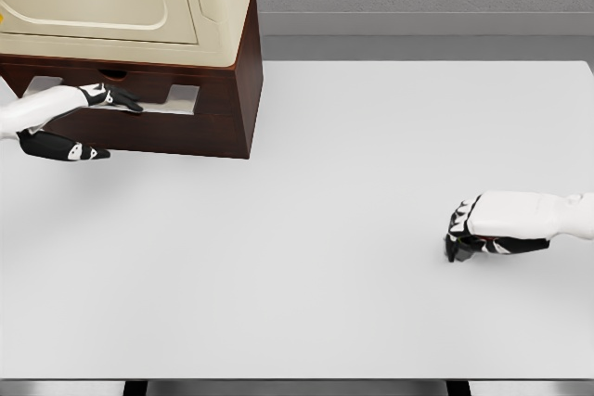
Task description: Open the cabinet drawer with left arm, and place a switch into the drawer with right arm
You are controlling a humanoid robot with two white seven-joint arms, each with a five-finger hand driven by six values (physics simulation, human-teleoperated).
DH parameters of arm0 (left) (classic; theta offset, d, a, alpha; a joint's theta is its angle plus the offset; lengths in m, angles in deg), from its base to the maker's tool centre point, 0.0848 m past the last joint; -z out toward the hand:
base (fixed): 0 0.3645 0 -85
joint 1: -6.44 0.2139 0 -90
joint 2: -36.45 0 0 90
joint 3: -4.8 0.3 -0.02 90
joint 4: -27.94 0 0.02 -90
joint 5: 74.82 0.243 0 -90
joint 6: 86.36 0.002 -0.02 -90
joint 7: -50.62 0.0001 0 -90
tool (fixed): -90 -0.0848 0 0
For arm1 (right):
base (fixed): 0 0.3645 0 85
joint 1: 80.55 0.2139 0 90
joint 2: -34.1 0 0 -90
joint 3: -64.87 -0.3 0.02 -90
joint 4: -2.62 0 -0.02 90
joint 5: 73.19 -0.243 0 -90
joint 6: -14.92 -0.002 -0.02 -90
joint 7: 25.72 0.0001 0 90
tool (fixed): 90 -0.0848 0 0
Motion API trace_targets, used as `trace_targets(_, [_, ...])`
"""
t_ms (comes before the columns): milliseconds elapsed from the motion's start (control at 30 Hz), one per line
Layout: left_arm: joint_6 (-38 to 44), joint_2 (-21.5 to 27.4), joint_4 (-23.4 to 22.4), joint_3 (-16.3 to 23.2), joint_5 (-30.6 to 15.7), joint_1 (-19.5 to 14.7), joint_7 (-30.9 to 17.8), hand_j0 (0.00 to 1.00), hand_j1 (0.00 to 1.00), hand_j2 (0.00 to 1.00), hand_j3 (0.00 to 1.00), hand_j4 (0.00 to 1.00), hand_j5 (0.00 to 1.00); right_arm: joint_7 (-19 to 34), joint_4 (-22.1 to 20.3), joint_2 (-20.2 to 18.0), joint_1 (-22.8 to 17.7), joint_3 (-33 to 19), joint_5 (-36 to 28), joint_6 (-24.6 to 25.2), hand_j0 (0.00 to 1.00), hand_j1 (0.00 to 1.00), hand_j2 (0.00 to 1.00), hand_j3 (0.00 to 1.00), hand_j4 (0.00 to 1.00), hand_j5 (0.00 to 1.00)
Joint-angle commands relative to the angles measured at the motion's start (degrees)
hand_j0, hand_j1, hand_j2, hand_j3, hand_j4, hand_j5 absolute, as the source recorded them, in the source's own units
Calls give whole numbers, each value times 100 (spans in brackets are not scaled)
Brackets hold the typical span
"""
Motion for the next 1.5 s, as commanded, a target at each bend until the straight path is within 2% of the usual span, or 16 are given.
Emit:
trace_targets(0, [-24, 15, 19, 10, -28, -1, -26, 78, 78, 78, 78, 78, 78, 11, -4, -8, 9, -3, -21, 11, 28, 28, 28, 28, 28, 28])
trace_targets(767, [-86, 261, 248, 19, -204, 35, -70, 75, 75, 75, 75, 75, 75, -24, 58, 0, 440, -12, -127, 11, 30, 30, 30, 30, 30, 30])
trace_targets(1000, [-95, 323, 248, 19, -204, 52, -70, 75, 75, 75, 75, 75, 75, -33, 102, 18, 580, -3, -329, 11, 30, 30, 30, 30, 30, 30])
trace_targets(1233, [-103, 419, 379, 19, -256, 96, -61, 74, 74, 74, 74, 74, 74, -24, 155, 194, 809, -3, -329, 11, 29, 29, 29, 29, 29, 29])
trace_targets(1467, [-147, 577, 511, 19, -335, 105, -61, 73, 73, 73, 73, 73, 73, 11, 559, 598, 1020, 23, -311, 11, 29, 29, 29, 29, 29, 29])
